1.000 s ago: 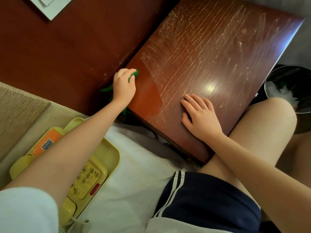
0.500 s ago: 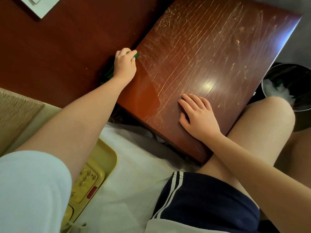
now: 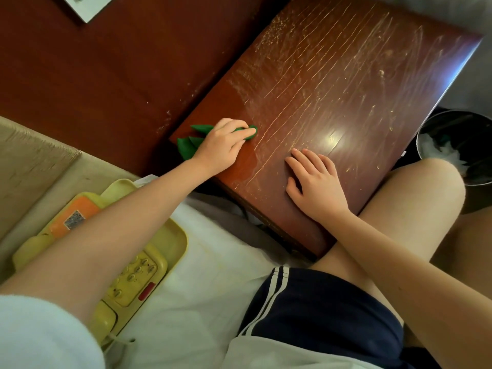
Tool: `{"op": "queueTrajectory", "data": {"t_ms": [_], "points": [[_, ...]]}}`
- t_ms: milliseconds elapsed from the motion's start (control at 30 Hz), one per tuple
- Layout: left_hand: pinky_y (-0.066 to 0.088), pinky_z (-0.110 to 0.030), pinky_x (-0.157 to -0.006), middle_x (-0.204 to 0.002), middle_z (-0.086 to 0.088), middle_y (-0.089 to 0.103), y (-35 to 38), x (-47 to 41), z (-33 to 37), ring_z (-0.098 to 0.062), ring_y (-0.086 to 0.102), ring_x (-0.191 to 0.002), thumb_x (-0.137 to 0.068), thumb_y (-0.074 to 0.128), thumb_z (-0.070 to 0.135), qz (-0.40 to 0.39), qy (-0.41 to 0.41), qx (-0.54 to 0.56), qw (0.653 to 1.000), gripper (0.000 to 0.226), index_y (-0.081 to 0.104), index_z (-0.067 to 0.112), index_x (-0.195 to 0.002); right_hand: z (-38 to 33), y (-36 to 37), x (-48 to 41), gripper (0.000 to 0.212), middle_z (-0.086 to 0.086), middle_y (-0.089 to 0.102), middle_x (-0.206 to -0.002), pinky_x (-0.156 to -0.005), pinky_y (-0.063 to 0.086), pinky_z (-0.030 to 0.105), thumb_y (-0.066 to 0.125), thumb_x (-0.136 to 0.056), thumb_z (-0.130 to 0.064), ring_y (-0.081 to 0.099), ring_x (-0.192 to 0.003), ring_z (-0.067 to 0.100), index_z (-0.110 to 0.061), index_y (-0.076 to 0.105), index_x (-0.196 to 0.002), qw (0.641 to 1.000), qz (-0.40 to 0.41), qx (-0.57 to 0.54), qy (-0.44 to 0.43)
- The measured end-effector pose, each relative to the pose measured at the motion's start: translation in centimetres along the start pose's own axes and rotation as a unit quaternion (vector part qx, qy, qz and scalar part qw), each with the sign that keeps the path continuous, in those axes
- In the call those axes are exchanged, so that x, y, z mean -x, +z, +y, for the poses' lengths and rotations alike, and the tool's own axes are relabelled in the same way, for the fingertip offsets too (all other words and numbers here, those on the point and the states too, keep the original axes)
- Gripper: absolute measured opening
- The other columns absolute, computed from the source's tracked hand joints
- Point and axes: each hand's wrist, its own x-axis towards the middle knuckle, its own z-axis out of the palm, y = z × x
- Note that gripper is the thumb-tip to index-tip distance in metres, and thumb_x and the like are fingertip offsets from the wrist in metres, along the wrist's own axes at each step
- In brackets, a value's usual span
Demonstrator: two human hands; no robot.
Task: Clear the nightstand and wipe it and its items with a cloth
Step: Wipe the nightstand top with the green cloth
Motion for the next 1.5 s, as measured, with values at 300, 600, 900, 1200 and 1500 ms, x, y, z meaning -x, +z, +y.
{"op": "queueTrajectory", "data": {"t_ms": [300, 600, 900, 1200, 1500], "points": [[0.039, -0.029, -0.095, -0.113, -0.014, 0.061, -1.4, 1.5, 2.6, -0.028, 0.052, -0.108, -0.092, 0.050, 0.006, 0.012, -0.098, 0.092, 0.991, 0.029, 0.065, 0.006, -0.117, 0.1, 0.0, 0.1, 0.046, 0.009, 0.056, -0.133, -0.106, 0.025, 0.040, 0.034, -0.091, -0.030, 0.047, -0.127, 0.029, -0.010, 0.058, -0.126, 1.000, -0.014, -0.007, -0.002], [0.029, -0.013, -0.089, -0.124, -0.013, 0.053, -2.6, 7.5, 3.4, -0.026, 0.044, -0.115, -0.097, 0.045, 0.007, 0.089, -0.297, 0.038, 0.950, 0.032, 0.058, 0.004, -0.126, 0.2, -0.4, 0.2, 0.048, 0.010, 0.053, -0.136, -0.107, 0.028, 0.043, 0.031, -0.095, -0.033, 0.045, -0.129, 0.030, -0.009, 0.055, -0.130, 0.999, -0.030, -0.008, -0.019], [0.026, -0.012, -0.088, -0.128, -0.015, 0.051, 1.2, 8.4, 8.1, -0.030, 0.042, -0.116, -0.097, 0.044, 0.001, 0.137, -0.370, 0.057, 0.917, 0.034, 0.056, 0.002, -0.128, 1.7, -1.7, 1.7, 0.051, 0.011, 0.049, -0.140, -0.109, 0.028, 0.047, 0.028, -0.093, -0.032, 0.041, -0.132, 0.030, -0.009, 0.052, -0.132, 0.995, -0.056, -0.009, -0.079], [0.028, -0.017, -0.097, -0.122, -0.018, 0.055, 3.8, 10.6, 15.7, -0.032, 0.048, -0.116, -0.092, 0.049, -0.002, 0.158, -0.349, 0.085, 0.920, 0.033, 0.060, 0.002, -0.123, 3.7, -2.5, 2.9, 0.055, 0.011, 0.041, -0.146, -0.113, 0.018, 0.044, 0.023, -0.094, -0.034, 0.032, -0.138, 0.030, -0.010, 0.046, -0.138, 0.995, -0.075, 0.009, -0.070], [0.035, -0.021, -0.095, -0.117, -0.016, 0.060, 4.2, 12.2, 19.2, -0.026, 0.052, -0.109, -0.088, 0.055, -0.001, 0.096, -0.250, 0.075, 0.960, 0.032, 0.065, 0.004, -0.118, 4.1, -1.9, 3.4, 0.058, 0.006, 0.038, -0.149, -0.115, 0.014, 0.041, 0.020, -0.092, -0.038, 0.029, -0.139, 0.027, -0.014, 0.043, -0.140, 0.995, -0.079, -0.022, -0.053]]}}
